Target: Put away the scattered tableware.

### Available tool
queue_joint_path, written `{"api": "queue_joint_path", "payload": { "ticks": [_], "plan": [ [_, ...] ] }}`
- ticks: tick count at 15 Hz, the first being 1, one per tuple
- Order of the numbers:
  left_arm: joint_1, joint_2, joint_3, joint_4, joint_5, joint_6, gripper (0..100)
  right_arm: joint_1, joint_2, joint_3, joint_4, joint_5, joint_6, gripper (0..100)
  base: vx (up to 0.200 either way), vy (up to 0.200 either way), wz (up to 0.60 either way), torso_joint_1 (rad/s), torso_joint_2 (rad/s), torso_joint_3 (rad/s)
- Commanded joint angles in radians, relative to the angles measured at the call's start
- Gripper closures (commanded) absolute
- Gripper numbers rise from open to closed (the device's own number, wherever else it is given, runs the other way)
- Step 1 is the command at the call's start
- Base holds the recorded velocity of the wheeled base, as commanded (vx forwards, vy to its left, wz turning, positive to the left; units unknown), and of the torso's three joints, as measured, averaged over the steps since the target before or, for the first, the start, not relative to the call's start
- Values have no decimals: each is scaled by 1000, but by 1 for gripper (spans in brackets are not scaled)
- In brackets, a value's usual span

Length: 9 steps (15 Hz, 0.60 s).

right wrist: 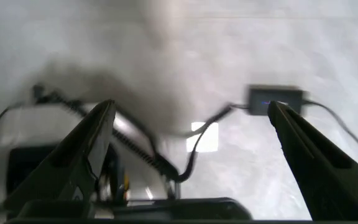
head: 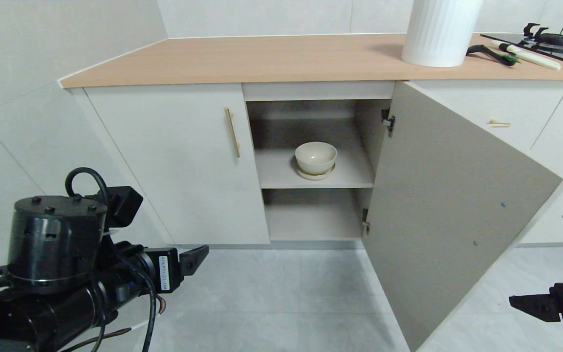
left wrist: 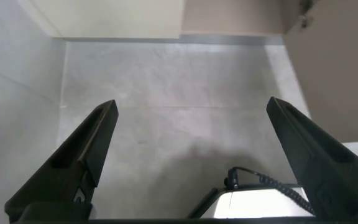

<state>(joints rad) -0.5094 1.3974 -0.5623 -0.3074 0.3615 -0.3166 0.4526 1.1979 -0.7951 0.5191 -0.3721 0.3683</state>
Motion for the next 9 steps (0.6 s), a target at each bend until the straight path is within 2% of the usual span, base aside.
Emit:
{"api": "queue_joint_path", "payload": {
  "ticks": [1, 2, 5, 9],
  "plan": [
    [0, -2, -1, -1, 1, -1, 0, -94, 29, -15, -4, -14, -15, 0, 0, 0, 0, 0, 0, 0],
    [0, -2, 1, -1, 1, -1, 0, -112, 34, -16, -4, -19, -17, 0, 0, 0, 0, 0, 0, 0],
    [0, -2, 1, -1, 1, -1, 0, -241, 62, -44, -41, -33, -34, 0, 0, 0, 0, 0, 0, 0],
    [0, -12, -4, -5, 1, -2, 0, -361, 152, -19, -304, -33, -22, 0, 0, 0, 0, 0, 0, 0]
  ]
}}
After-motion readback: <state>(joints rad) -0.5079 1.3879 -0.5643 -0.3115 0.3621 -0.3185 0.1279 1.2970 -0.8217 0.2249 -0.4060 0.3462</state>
